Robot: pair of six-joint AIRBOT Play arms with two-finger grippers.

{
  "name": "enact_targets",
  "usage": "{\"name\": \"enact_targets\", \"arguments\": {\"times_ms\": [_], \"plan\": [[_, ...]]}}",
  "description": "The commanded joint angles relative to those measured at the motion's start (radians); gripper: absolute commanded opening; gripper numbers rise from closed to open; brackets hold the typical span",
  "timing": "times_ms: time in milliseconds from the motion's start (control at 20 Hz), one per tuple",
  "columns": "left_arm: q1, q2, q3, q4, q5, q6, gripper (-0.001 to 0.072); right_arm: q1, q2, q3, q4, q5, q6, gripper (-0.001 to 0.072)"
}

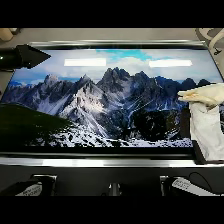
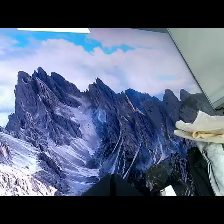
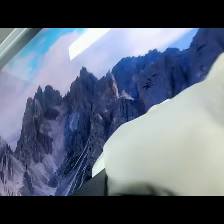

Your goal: Fold the shirts.

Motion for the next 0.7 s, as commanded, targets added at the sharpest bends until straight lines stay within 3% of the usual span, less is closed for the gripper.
{"name": "enact_targets", "arguments": {"times_ms": [0, 200, 350, 550, 650], "plan": [[-0.001, 0.000, 0.000, 0.000, 0.000, 0.002, 0.0026, -0.122, 0.046, 0.001, -0.004, 0.051, 0.007, 0.0022], [-0.001, 0.000, 0.000, 0.000, 0.000, 0.026, 0.0026, -0.229, 0.085, 0.001, -0.123, 0.190, 0.003, 0.0022], [-0.001, 0.000, 0.000, 0.000, 0.000, 0.032, 0.0026, -0.221, 0.092, 0.000, -0.431, 0.363, -0.012, 0.0022], [-0.001, 0.000, 0.000, 0.000, 0.000, 0.032, 0.0026, -0.171, 0.100, -0.010, -0.853, 0.420, -0.011, 0.0022], [-0.001, 0.000, 0.000, 0.000, 0.000, 0.032, 0.0026, -0.166, 0.100, -0.045, -0.828, 0.394, 0.006, 0.0022]]}}
